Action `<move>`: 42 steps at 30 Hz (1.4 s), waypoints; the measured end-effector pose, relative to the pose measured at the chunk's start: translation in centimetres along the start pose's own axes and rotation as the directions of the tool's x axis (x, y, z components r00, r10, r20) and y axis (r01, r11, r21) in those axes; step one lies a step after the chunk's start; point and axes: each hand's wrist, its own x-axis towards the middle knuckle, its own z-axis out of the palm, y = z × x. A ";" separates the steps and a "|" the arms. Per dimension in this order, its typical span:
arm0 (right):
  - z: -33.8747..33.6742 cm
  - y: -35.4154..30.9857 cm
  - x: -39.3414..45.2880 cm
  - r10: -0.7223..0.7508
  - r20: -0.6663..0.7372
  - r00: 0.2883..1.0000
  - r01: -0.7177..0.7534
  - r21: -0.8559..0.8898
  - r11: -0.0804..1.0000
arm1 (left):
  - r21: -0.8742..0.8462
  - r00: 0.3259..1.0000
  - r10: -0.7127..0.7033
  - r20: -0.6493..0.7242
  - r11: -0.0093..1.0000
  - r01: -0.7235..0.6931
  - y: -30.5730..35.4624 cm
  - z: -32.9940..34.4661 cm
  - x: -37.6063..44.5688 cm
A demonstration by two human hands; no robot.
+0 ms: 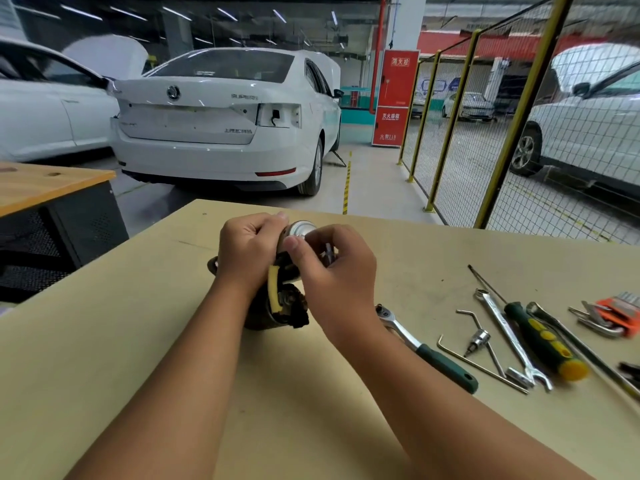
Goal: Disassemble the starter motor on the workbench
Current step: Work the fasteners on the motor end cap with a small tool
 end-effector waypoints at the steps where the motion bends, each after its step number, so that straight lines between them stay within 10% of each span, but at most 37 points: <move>1: -0.1 0.2 0.0 0.003 -0.029 1.000 -0.002 0.008 1.000 | 0.003 1.000 -0.006 -0.001 1.000 0.006 0.0 0.4 0.0; 28: -1.3 1.9 1.5 -0.006 -0.015 1.000 0.006 0.020 1.000 | -0.036 0.993 0.068 0.093 0.997 -0.065 -0.3 2.8 0.5; 35: -2.6 1.5 2.6 -0.250 0.140 0.958 0.264 -0.091 0.960 | -0.039 0.991 0.079 0.107 0.996 -0.075 -0.6 2.8 0.7; 42: -4.5 0.0 5.5 -0.143 0.406 0.903 0.306 -0.373 0.876 | -0.035 0.990 0.079 0.120 0.997 -0.075 -0.7 2.6 0.7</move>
